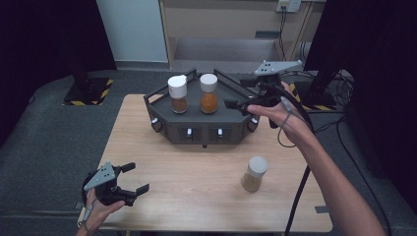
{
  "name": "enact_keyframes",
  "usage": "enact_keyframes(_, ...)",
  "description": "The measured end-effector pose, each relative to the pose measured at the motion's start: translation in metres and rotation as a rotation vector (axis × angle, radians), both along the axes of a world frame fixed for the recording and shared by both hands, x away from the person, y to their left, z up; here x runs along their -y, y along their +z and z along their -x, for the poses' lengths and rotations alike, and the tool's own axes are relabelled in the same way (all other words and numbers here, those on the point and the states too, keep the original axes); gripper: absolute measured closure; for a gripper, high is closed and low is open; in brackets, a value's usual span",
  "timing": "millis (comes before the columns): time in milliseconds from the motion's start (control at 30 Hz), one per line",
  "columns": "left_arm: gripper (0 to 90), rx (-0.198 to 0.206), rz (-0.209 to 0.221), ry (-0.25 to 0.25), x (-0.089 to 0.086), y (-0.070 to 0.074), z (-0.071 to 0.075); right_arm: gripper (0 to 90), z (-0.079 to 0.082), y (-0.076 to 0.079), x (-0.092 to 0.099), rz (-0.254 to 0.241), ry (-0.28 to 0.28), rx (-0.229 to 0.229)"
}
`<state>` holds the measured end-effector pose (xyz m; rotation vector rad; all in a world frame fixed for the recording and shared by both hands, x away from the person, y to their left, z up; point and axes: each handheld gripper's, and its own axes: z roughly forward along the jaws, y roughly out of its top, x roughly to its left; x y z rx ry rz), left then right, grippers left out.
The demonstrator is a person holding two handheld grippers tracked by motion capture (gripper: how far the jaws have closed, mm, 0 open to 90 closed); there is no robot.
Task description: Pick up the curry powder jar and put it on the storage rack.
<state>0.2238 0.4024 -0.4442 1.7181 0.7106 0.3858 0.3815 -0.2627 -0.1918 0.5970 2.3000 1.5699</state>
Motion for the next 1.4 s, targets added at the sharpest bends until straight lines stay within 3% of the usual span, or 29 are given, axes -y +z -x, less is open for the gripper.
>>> enact_keyframes(300, 0.2, 0.0, 0.0, -0.001, 0.0, 0.0, 0.0, 5.0, 0.042, -0.017, 0.002, 0.012, 0.053, 0.061)
enact_keyframes(433, 0.3, 0.0, -0.003, -0.001, 0.001, 0.0, 0.0, 5.0, 0.052, -0.027, 0.008, 0.008, 0.069, 0.063)
enact_keyframes(533, 0.2, 0.001, -0.004, -0.001, 0.001, 0.0, 0.0, 4.9, 0.062, -0.034, 0.013, 0.01, 0.058, 0.079)
enact_keyframes(1033, 0.2, 0.002, -0.004, 0.002, 0.001, 0.0, 0.0, 5.1, 0.096, -0.076, 0.047, -0.026, 0.001, 0.071)
enact_keyframes(1400, 0.2, 0.005, -0.003, 0.004, 0.001, 0.0, 0.001, 5.2, 0.116, -0.096, 0.069, -0.055, -0.061, 0.078)
